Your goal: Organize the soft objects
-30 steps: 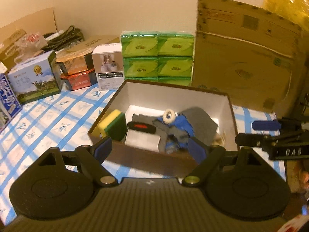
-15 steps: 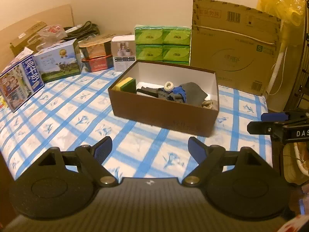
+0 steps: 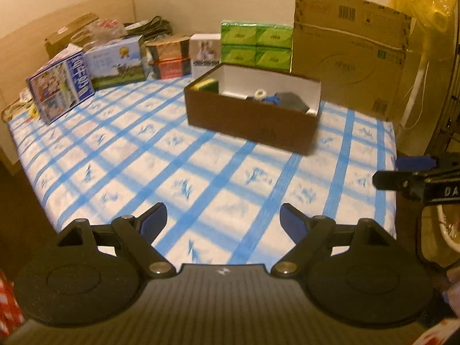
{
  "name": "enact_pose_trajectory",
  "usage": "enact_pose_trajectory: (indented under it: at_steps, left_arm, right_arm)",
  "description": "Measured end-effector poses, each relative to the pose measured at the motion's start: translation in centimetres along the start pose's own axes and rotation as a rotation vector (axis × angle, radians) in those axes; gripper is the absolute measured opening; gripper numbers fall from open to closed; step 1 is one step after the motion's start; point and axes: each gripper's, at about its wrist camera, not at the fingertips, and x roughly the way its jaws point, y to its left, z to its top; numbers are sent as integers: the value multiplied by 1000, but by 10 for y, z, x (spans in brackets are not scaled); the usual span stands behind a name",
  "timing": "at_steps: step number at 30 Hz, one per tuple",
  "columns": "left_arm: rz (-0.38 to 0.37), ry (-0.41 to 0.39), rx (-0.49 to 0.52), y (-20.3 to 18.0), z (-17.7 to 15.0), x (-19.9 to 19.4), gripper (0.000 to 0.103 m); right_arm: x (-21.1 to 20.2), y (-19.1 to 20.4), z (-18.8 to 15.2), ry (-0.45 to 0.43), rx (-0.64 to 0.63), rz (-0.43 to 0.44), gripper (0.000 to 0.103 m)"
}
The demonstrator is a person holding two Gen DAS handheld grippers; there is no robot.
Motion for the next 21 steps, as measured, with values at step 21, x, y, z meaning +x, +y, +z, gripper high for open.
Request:
enact_pose_trajectory:
  at_steps: [21]
  left_arm:
    - [-14,49,-44,-19,-87,-42,84]
  right_arm:
    - [-35,33,-77,61,-57,9,85]
